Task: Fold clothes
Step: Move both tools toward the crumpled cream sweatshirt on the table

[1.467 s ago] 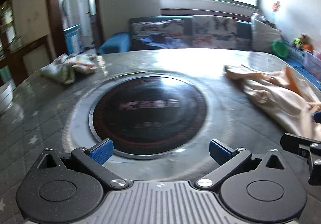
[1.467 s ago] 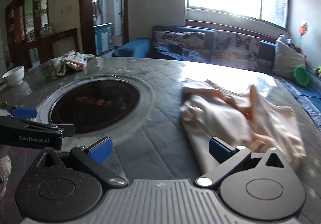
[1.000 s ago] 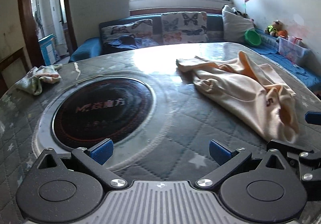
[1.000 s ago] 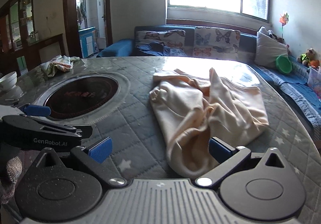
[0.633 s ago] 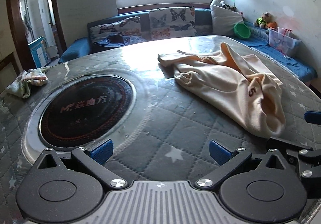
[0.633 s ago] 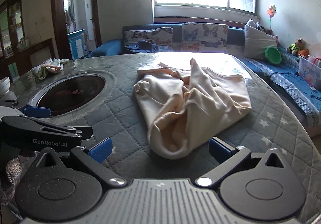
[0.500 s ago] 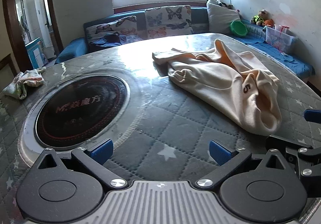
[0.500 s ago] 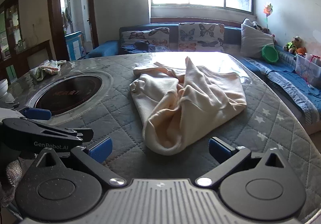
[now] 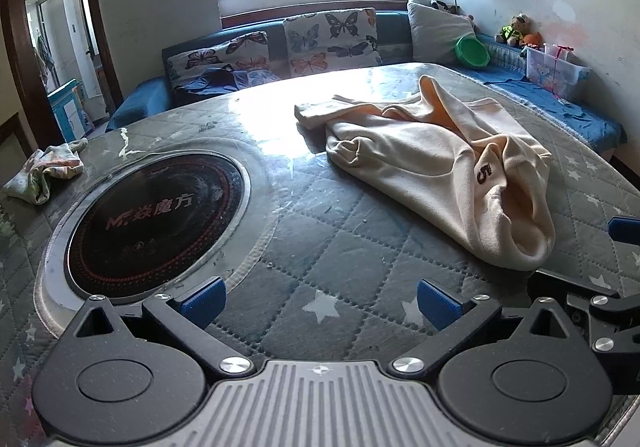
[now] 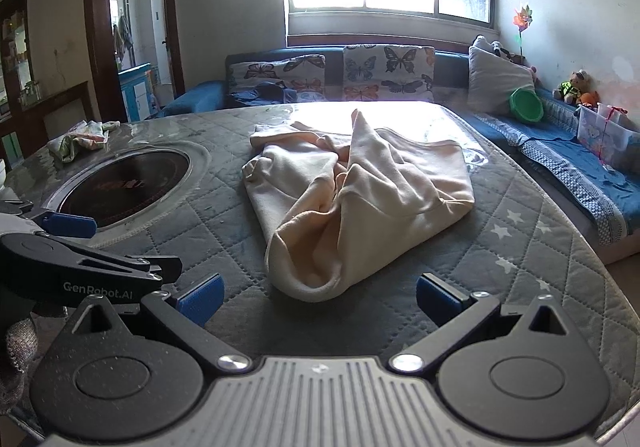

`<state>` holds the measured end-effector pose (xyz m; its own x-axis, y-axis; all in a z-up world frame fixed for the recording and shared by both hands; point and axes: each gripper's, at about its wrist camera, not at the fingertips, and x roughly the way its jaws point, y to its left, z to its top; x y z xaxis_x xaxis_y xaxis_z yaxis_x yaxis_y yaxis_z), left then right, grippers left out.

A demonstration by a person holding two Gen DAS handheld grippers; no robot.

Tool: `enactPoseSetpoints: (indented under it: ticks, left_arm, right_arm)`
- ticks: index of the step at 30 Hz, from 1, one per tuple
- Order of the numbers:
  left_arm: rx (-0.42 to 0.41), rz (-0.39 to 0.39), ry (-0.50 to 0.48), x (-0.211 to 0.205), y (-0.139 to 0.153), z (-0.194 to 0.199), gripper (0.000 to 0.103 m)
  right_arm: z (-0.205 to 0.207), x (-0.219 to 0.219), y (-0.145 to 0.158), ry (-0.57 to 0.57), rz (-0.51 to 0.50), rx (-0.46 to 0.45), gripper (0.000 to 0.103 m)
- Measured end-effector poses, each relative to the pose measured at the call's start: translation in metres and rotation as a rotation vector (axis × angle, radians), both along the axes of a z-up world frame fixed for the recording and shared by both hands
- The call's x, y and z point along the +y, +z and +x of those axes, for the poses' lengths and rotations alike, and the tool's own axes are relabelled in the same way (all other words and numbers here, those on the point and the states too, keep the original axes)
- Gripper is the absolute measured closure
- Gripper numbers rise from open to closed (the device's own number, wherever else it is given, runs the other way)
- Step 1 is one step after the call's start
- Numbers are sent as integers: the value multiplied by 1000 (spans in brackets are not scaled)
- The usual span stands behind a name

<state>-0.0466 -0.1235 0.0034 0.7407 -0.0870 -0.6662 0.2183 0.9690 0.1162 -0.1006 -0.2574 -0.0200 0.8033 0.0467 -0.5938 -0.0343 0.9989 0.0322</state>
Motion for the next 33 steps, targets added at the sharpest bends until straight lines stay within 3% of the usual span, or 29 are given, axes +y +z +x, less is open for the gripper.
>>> enactPoseSetpoints:
  ticks: [9,33]
  left_arm:
    - [14,-7,-45,34,-4,11,0]
    - [37,0,-51,27,-14,19,0]
  right_arm:
    - [2,3,-4,10,4,17,0]
    - [10,1,-8,8,4,35,0]
